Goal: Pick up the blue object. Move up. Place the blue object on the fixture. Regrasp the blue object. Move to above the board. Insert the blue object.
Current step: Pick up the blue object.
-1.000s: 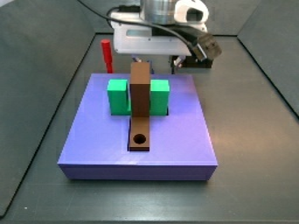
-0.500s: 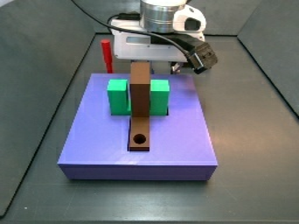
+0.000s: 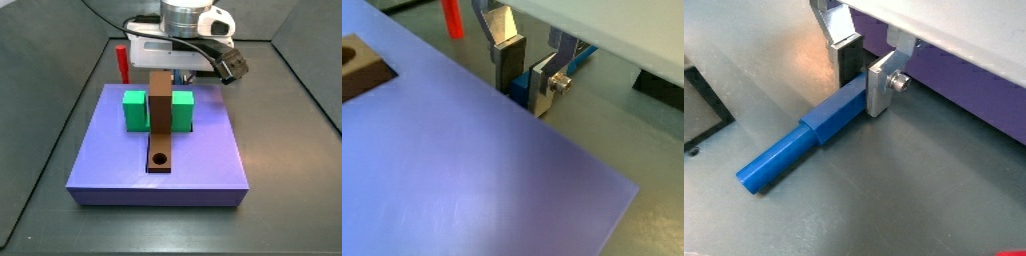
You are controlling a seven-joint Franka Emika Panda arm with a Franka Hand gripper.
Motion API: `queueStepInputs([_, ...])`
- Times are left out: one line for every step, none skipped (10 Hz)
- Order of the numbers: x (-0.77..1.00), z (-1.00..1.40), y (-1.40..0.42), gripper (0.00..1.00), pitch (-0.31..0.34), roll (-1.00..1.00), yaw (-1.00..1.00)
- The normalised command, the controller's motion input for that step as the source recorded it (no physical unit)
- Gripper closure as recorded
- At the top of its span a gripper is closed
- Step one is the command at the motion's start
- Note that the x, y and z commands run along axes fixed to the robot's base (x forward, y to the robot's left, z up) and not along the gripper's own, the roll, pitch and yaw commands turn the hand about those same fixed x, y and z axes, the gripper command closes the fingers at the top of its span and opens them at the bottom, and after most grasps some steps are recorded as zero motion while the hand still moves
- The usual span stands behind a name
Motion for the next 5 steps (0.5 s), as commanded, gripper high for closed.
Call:
queueStepInputs([0.0, 0.0, 0.0, 1.0, 0.0, 0.0, 0.0])
queueStepInputs([0.0, 0.0, 0.0, 1.0, 0.0, 0.0, 0.0])
queueStepInputs([0.0, 0.0, 0.0, 1.0, 0.0, 0.0, 0.0])
queueStepInputs([0.0, 0.0, 0.0, 1.0, 0.0, 0.0, 0.0])
queueStepInputs([0.0, 0.0, 0.0, 1.0, 0.0, 0.0, 0.0])
